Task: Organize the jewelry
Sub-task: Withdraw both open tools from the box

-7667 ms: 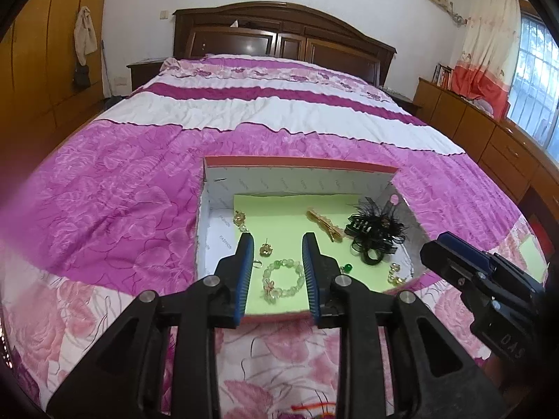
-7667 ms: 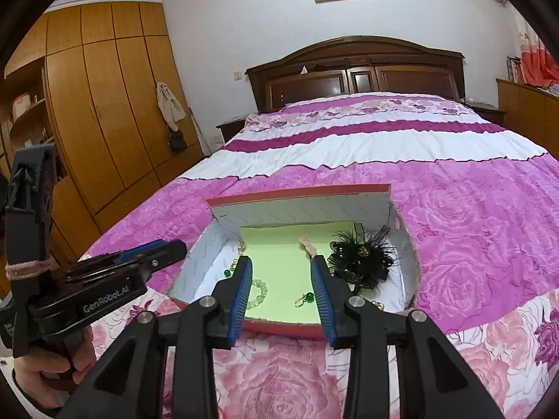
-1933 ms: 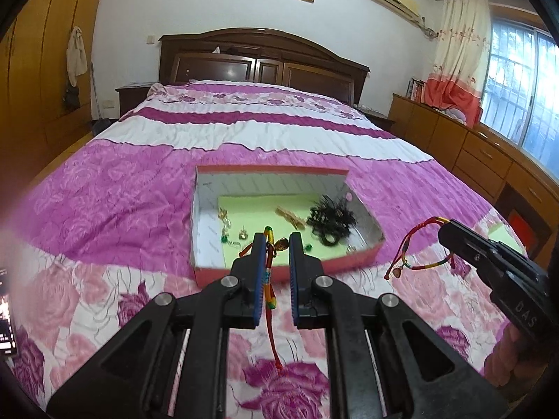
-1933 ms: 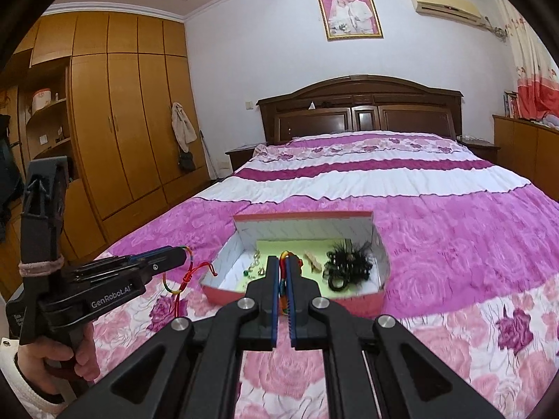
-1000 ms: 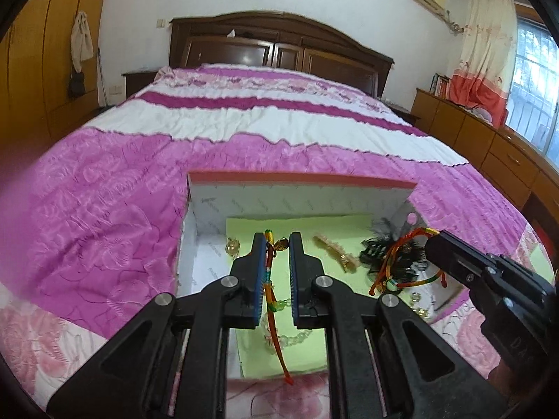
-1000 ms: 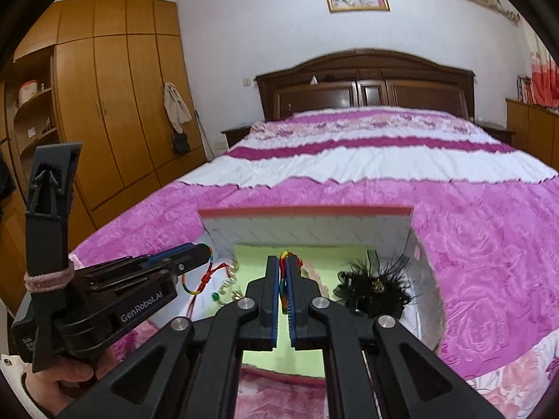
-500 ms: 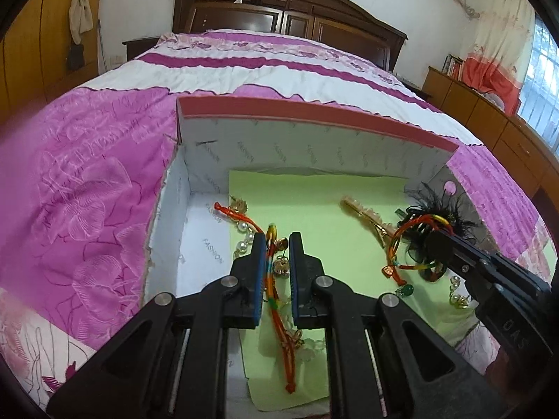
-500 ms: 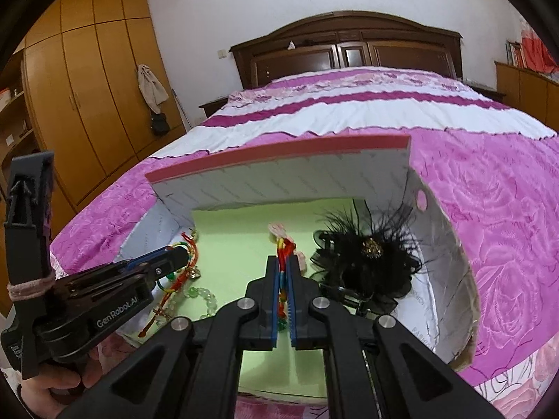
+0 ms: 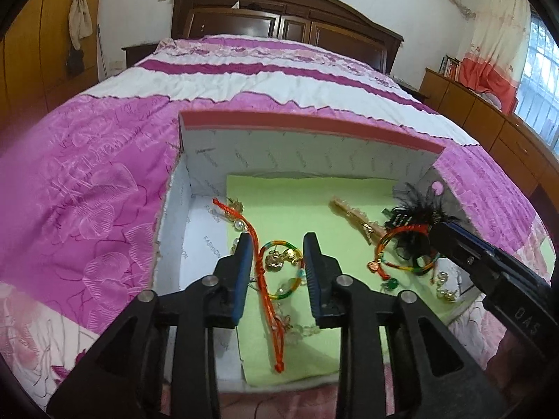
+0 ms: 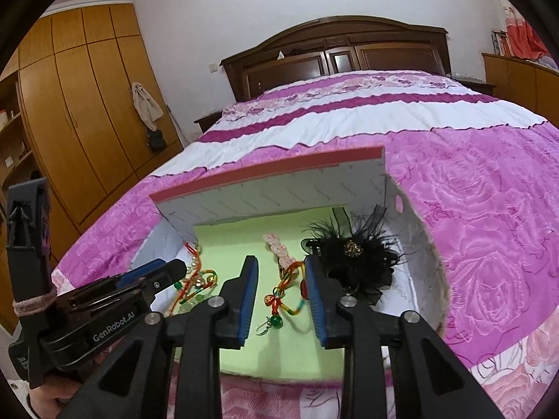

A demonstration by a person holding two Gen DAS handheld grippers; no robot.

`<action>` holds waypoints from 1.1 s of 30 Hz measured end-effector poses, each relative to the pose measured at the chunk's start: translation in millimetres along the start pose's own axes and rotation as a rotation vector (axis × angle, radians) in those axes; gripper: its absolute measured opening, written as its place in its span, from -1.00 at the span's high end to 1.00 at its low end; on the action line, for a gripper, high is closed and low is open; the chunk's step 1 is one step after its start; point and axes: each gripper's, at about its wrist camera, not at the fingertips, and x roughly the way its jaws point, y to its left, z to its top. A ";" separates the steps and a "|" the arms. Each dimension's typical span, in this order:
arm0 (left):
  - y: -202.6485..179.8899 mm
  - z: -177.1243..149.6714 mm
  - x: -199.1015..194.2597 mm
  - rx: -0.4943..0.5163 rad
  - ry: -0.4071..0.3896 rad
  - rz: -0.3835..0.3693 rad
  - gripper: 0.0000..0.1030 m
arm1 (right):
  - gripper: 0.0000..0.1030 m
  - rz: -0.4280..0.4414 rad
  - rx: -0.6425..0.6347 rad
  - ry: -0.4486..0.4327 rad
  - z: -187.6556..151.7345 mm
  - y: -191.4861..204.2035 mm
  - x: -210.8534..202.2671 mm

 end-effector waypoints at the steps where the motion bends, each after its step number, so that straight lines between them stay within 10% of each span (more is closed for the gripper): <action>1: -0.9 0.5 -3.8 0.002 -0.006 -0.001 0.55 | 0.38 -0.001 -0.002 -0.005 0.5 1.2 -3.4; 33: -12.7 -53.1 -105.7 0.017 -0.102 0.067 0.28 | -0.10 -0.056 -0.095 -0.091 -52.9 28.4 -123.8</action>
